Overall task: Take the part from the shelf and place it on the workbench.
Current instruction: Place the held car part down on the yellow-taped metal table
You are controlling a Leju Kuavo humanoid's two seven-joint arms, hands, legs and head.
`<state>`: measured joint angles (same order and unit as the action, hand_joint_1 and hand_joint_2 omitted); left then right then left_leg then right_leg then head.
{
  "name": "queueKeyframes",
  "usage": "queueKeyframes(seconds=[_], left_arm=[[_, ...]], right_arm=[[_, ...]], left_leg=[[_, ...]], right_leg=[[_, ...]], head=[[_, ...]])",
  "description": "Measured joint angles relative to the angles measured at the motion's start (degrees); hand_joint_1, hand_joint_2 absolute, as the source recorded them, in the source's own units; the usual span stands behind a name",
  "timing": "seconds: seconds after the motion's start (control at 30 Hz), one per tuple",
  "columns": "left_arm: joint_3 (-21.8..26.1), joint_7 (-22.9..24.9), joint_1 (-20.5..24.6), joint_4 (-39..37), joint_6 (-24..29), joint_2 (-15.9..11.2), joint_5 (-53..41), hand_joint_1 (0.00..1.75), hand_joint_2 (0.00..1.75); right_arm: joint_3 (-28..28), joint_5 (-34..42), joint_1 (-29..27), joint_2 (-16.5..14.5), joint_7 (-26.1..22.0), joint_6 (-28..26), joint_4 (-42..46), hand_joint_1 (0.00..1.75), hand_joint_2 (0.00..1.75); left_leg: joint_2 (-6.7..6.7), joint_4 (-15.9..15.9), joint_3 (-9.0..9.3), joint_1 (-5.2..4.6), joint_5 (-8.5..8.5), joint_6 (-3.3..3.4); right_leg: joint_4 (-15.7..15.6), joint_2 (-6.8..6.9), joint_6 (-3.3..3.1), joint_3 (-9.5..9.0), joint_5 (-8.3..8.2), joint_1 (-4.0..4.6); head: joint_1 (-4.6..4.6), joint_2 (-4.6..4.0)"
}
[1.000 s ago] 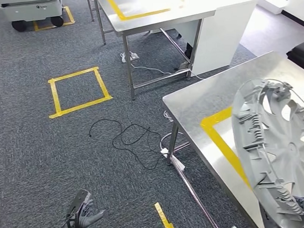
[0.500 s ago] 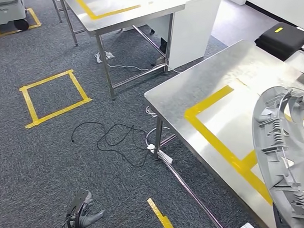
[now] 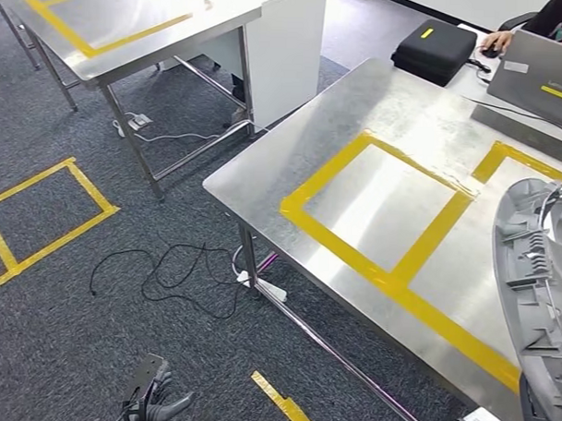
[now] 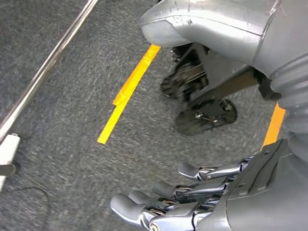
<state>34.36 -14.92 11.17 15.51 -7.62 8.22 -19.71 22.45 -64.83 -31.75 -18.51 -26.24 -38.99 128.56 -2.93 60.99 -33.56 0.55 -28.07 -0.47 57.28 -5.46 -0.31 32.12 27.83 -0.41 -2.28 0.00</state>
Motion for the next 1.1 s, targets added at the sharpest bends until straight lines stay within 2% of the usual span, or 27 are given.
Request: queueKeyframes(seconds=[0.07, 0.13, 0.17, 0.2, 0.27, 0.3, 0.33, 0.37, 0.4, 0.47, 0.5, 0.53, 0.57, 0.63, 0.67, 0.77, 0.8, 0.87, 0.93, 1.03, 1.1], left_arm=[[0.32, -0.07, 0.02, -0.01, -0.01, -0.14, -0.03, 0.0, 1.75], [0.47, -0.21, 0.12, -0.01, -0.01, -0.14, -0.08, 0.0, 1.75], [0.51, -0.31, 0.22, -0.01, -0.01, -0.13, -0.1, 0.0, 1.75], [0.54, -0.41, 0.3, -0.01, -0.01, -0.11, -0.13, 0.0, 1.75], [0.57, -0.51, 0.2, -0.02, 0.0, -0.08, -0.19, 0.0, 1.75], [0.59, -0.53, 0.06, -0.02, 0.01, -0.11, -0.22, 0.0, 1.75], [0.61, -0.54, -0.05, -0.02, 0.02, -0.16, -0.25, 0.0, 1.75], [0.63, -0.54, -0.1, -0.02, 0.03, -0.22, -0.29, 0.0, 1.75], [0.64, -0.54, -0.1, -0.02, 0.03, -0.23, -0.34, 0.0, 1.75], [0.64, -0.54, -0.05, -0.02, 0.03, -0.2, -0.5, 0.0, 1.75], [0.64, -0.54, 0.01, -0.02, 0.02, -0.22, -0.58, 0.0, 1.75], [0.64, -0.54, 0.09, -0.02, 0.01, -0.26, -0.65, 0.0, 1.75], [0.63, -0.54, 0.22, -0.02, -0.03, -0.28, -0.69, 0.0, 1.75], [0.63, -0.54, 0.52, -0.02, -0.13, -0.28, -0.72, 0.0, 1.75], [0.64, -0.54, 0.63, -0.02, -0.2, -0.33, -0.73, 0.0, 1.75], [0.63, -0.52, 0.87, -0.02, -0.34, -0.55, -0.78, 0.0, 1.75], [0.63, -0.51, 0.9, -0.02, -0.4, -0.57, -0.8, 0.0, 1.75], [0.63, -0.5, 0.87, -0.02, -0.56, -0.61, -0.84, 0.0, 1.75], [0.63, -0.49, 0.87, -0.02, -0.74, -0.63, -0.98, 0.0, 1.75], [0.63, -0.49, 0.88, -0.02, -1.05, -0.64, -1.32, 0.0, 1.75], [0.63, -0.49, 0.95, -0.02, -1.16, -0.68, -1.44, 0.0, 1.75]], right_arm=[[0.76, 0.37, -0.06, 0.0, 0.13, 0.0, -1.13, 1.75, 1.75], [1.52, 0.46, -0.26, 0.0, 0.33, 0.0, -2.09, 1.75, 1.75], [1.9, 0.5, -0.38, 0.0, 0.44, 0.0, -2.54, 1.75, 1.75], [2.26, 0.58, -0.36, 0.0, 0.51, 0.0, -3.04, 1.75, 1.75], [2.9, 0.84, -0.08, 0.0, 0.55, 0.0, -4.17, 1.75, 1.75], [3.21, 1.02, 0.08, 0.0, 0.5, 0.0, -4.77, 1.75, 1.75], [3.55, 1.19, 0.16, 0.0, 0.44, 0.0, -5.46, 1.75, 1.75], [3.96, 1.38, 0.17, 0.0, 0.38, 0.01, -6.17, 1.75, 1.75], [4.44, 1.57, 0.19, 0.0, 0.27, 0.07, -6.93, 1.75, 1.75], [5.64, 1.87, 0.61, 0.01, -0.32, 1.05, -8.38, 1.75, 1.75], [6.42, 1.96, 1.18, 0.01, -0.84, 2.25, -9.04, 1.75, 1.75], [7.37, 1.97, 1.89, 0.01, -1.47, 3.94, -9.66, 1.75, 1.75], [8.52, 1.86, 2.69, 0.01, -2.14, 5.94, -10.26, 1.75, 1.75], [11.2, 0.95, 4.21, 0.0, -3.42, 9.86, -11.37, 1.75, 1.75], [12.72, 0.26, 5.05, 0.0, -4.02, 11.54, -11.87, 1.75, 1.75], [17.26, -1.39, 7.68, 0.0, -5.39, 15.15, -13.41, 1.75, 1.75], [18.62, -1.95, 8.44, 0.0, -5.74, 16.13, -13.87, 1.75, 1.75], [21.13, -3.5, 9.85, 0.01, -6.36, 18.15, -14.6, 1.75, 1.75], [23.27, -5.3, 11.14, 0.14, -6.62, 19.99, -15.2, 1.75, 1.75], [25.67, -8.4, 12.88, 1.18, -6.25, 22.05, -16.23, 1.75, 1.75], [26.35, -10.48, 13.79, 2.23, -5.8, 22.74, -16.87, 1.75, 1.75]], left_leg=[[-1.56, -3.12, 1.32, 0.02, 0.45, 0.42], [-0.58, -3.68, 1.47, 0.06, 0.47, 0.8], [0.02, -4.0, 1.6, 0.15, 0.59, 1.1], [0.69, -4.31, 1.74, 0.26, 0.7, 1.41], [2.15, -4.55, 1.9, 0.22, 0.68, 1.85], [2.96, -4.53, 1.92, 0.15, 0.61, 1.95], [3.75, -4.51, 1.96, 0.1, 0.51, 1.96], [4.46, -4.51, 2.04, 0.08, 0.4, 1.91], [5.08, -4.5, 2.18, 0.08, 0.27, 1.8], [6.15, -4.51, 2.68, 0.03, -0.1, 1.42], [6.61, -4.46, 2.88, -0.1, -0.32, 1.11], [7.0, -4.42, 3.05, -0.24, -0.48, 0.8], [7.34, -4.39, 3.16, -0.34, -0.56, 0.51], [7.78, -4.59, 3.4, -0.35, -0.59, 0.07], [7.86, -4.82, 3.57, -0.34, -0.51, 0.43], [7.77, -5.25, 3.93, -0.42, -0.33, 2.28], [7.77, -5.25, 3.96, -0.4, -0.33, 2.42], [7.76, -5.31, 3.97, -0.29, -0.23, 2.28], [7.74, -5.38, 3.96, -0.13, -0.12, 1.83], [7.73, -5.42, 3.95, 0.11, -0.08, 0.34], [7.73, -5.43, 3.95, 0.16, -0.1, -0.22]], right_leg=[[0.14, -1.17, 0.68, 0.46, -0.05, -0.14], [0.12, -2.01, 1.45, 1.09, -0.16, -0.34], [0.55, -1.26, 1.76, 1.47, 0.19, -0.31], [1.88, 0.12, 2.03, 2.27, 1.1, -0.24], [7.99, 3.64, 2.58, 5.34, 4.42, -0.23], [11.85, 4.53, 2.86, 7.31, 6.06, -0.34], [14.73, 4.97, 3.09, 8.81, 6.9, -0.45], [15.78, 5.23, 3.29, 9.39, 6.71, -0.56], [14.39, 5.46, 3.4, 8.69, 5.39, -0.65], [6.76, 6.86, 3.39, 4.61, 1.73, -0.7], [3.21, 7.5, 3.13, 2.57, 0.49, -0.6], [0.87, 7.95, 2.82, 1.21, -0.13, -0.47], [0.0, 8.07, 2.47, 0.67, -0.13, -0.3], [-0.11, 7.4, 1.87, 0.6, -0.34, -0.18], [-0.29, 7.28, 1.8, 0.5, -0.48, -0.2], [-0.73, 7.17, 1.78, 0.15, -0.69, -0.22], [-0.71, 7.17, 1.67, 0.13, -0.62, -0.14], [-0.67, 7.21, 1.43, 0.11, -0.49, 0.04], [-0.61, 7.27, 1.29, 0.12, -0.44, 0.21], [-0.44, 7.33, 1.18, 0.19, -0.39, 0.36], [-0.35, 7.34, 1.14, 0.21, -0.37, 0.38]], head=[[-0.01, 0.0], [0.03, 0.0], [-0.08, 0.0], [-0.33, 0.0], [-0.78, 0.0], [-0.87, 0.0], [-0.86, 0.0], [-0.87, 0.0], [-0.88, 0.0], [-0.89, 0.0], [-0.86, 0.0], [-0.81, 0.0], [-0.76, 0.0], [-0.72, 0.01], [-0.63, 0.01], [-0.11, 0.0], [-0.04, 0.0], [-0.05, 0.0], [-0.06, 0.0], [-0.07, 0.0], [-0.08, 0.0]])
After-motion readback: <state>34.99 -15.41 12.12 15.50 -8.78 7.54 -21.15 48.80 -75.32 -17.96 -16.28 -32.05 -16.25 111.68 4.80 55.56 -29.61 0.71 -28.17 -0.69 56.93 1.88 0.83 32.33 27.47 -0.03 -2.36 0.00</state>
